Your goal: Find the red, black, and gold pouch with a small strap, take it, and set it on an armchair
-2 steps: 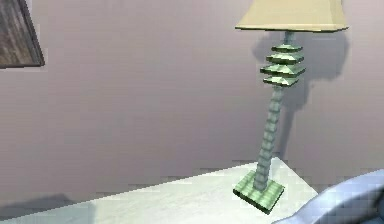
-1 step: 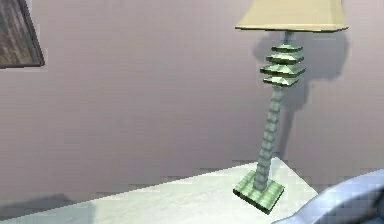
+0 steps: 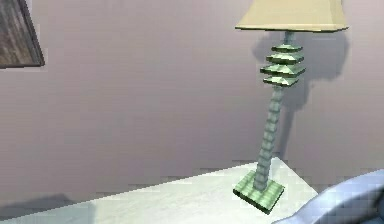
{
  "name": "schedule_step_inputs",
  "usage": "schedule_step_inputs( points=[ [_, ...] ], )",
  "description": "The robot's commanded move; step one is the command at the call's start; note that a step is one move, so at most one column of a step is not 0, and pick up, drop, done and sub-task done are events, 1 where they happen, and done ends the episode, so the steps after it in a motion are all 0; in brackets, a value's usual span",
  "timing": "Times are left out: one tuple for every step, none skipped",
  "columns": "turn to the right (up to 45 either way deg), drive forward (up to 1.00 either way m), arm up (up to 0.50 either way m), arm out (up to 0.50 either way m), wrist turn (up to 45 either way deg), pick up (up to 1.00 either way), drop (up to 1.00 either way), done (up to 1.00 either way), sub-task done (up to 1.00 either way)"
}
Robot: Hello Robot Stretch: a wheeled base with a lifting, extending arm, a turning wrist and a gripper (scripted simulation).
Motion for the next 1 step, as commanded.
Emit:
schedule_step_inputs(
  points=[
    [0.0,0.0,0.0,0.0,0.0,0.0,0.0,1.0,0.0]
  ],
)
